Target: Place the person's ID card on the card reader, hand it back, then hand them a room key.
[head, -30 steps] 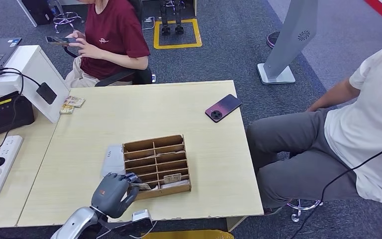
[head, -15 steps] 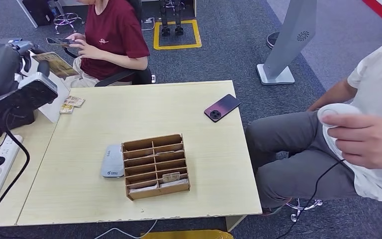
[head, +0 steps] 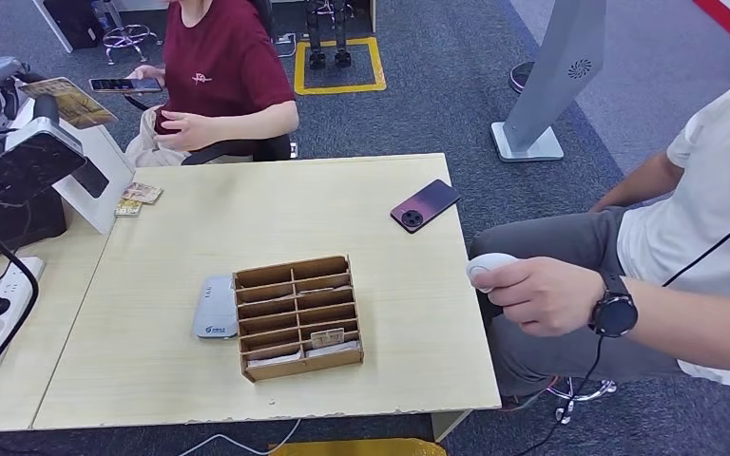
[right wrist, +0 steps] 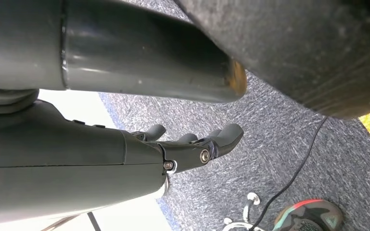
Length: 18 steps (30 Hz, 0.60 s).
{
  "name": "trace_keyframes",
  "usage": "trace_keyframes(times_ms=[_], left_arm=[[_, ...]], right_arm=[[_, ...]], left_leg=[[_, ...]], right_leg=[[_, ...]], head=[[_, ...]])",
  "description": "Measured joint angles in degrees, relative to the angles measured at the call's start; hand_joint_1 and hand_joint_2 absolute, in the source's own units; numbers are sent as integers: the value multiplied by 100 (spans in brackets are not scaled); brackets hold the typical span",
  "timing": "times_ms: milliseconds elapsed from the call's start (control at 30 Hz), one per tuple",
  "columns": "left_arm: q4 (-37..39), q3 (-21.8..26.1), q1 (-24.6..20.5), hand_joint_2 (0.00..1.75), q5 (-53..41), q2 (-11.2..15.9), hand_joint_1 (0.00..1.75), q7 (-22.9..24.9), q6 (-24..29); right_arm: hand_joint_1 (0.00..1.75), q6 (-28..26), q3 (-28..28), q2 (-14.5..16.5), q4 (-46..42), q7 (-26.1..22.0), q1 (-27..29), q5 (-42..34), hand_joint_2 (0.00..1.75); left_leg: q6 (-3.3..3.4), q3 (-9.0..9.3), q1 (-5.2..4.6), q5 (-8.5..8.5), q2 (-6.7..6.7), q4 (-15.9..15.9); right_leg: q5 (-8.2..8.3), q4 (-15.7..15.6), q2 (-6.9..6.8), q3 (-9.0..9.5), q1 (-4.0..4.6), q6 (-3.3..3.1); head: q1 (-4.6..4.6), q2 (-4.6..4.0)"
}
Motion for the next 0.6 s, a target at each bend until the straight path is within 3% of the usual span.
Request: trace_keyframes(times_ms=[333, 467, 600], left_arm=[[224, 35, -24, 175, -413, 90, 175, 64, 322], [930, -4, -199, 175, -1767, -30, 175, 263, 1008], [2331, -146, -464, 175, -3111, -487, 175, 786, 2074]], right_arm=[[0, 10, -9, -7, 2, 15, 5, -2, 0], [0, 63, -17, -55, 2, -46, 2, 3, 0], [0, 97, -15, -86, 1, -127, -40, 15, 0]], left_leg=[[0, 0, 0, 0, 2, 0], [0, 0, 0, 1, 2, 0], [-4, 3, -1, 5, 3, 1]], right_leg=[[0, -1, 1, -4, 0, -1], [0, -2, 0, -8, 0, -1], [8, -1, 1, 0, -1, -5]], head=[[-1, 0], [-1, 0], [1, 0]])
